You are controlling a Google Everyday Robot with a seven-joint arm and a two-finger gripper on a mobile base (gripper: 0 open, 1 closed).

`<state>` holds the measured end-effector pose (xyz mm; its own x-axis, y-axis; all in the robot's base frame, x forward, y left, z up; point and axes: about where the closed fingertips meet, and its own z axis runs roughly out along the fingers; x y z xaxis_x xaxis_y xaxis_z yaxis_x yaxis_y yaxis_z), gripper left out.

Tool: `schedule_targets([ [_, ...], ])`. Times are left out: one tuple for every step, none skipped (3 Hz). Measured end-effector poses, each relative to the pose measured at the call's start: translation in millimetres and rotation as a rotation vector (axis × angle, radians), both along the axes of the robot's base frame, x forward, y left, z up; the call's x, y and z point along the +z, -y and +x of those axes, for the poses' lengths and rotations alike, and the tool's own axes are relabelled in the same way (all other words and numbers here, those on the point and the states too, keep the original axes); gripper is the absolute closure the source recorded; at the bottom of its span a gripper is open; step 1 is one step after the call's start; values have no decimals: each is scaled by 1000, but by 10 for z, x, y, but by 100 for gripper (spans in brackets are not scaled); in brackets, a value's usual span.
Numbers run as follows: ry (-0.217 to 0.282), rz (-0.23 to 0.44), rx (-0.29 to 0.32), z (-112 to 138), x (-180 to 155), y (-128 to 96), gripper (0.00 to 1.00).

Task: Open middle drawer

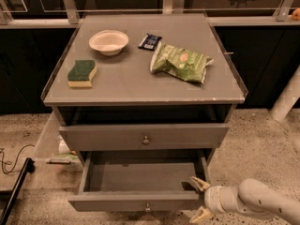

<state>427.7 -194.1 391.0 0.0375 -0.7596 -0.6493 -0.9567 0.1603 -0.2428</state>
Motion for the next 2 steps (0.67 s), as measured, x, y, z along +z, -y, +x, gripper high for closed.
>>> schedule_targets([
  [0,0,0,-3,0,1,38],
  [-8,-11,-15,-154,-11,89,61],
])
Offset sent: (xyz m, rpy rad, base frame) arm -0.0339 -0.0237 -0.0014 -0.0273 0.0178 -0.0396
